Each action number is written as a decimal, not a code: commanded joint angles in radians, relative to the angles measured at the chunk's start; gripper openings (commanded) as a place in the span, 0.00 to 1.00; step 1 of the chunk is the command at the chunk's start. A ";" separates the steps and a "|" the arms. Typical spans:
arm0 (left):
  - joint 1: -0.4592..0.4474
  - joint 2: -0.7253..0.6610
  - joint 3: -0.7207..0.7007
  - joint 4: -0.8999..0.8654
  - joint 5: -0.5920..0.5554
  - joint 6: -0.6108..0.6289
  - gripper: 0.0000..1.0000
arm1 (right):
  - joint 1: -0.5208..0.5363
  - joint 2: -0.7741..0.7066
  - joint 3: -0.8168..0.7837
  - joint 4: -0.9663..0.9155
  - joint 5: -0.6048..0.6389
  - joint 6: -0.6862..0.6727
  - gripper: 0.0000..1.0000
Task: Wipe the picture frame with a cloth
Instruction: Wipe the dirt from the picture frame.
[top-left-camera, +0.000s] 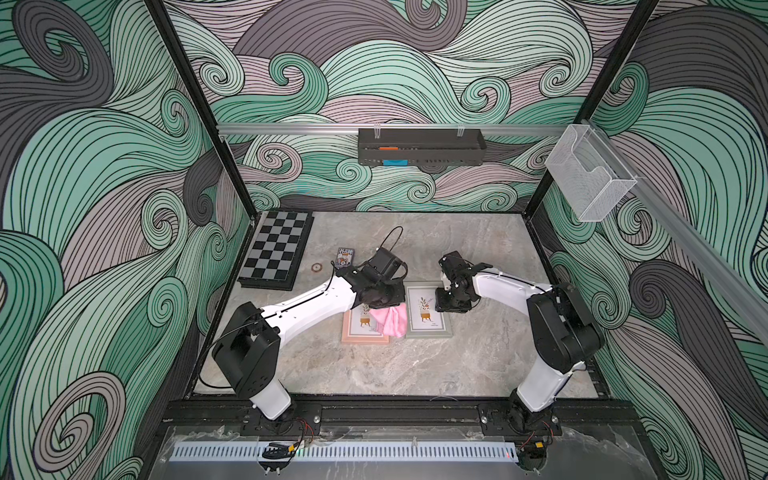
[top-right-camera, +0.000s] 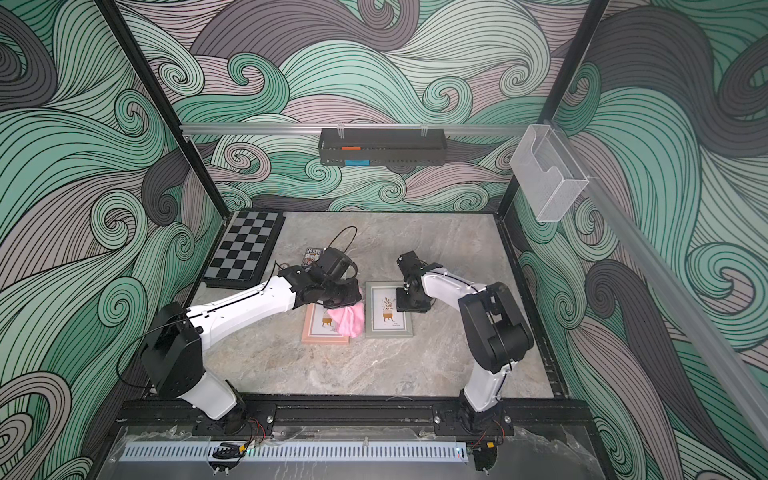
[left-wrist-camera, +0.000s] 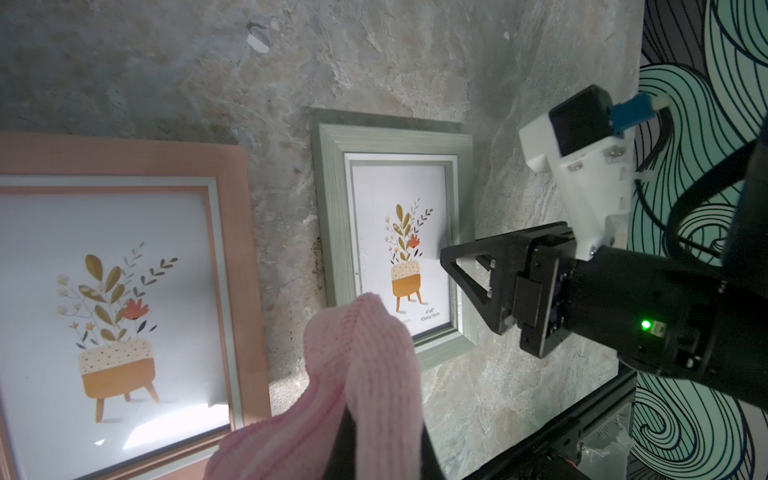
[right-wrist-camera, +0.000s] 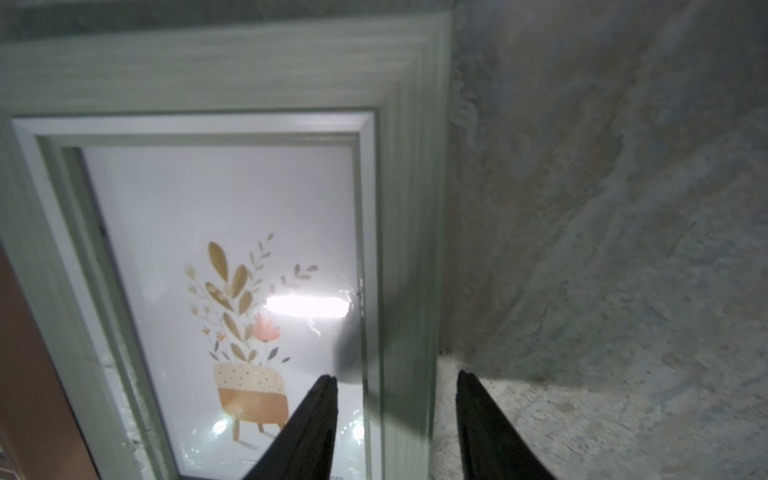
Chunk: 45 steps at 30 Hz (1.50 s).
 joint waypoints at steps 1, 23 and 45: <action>-0.006 0.014 0.049 0.017 0.007 0.020 0.00 | 0.002 -0.015 -0.037 -0.042 0.045 0.031 0.46; 0.066 0.501 0.558 0.176 -0.035 0.036 0.00 | -0.009 0.032 -0.045 -0.095 0.083 -0.012 0.27; 0.103 0.775 0.616 0.041 0.019 -0.030 0.00 | -0.018 0.035 -0.014 -0.095 0.014 -0.024 0.27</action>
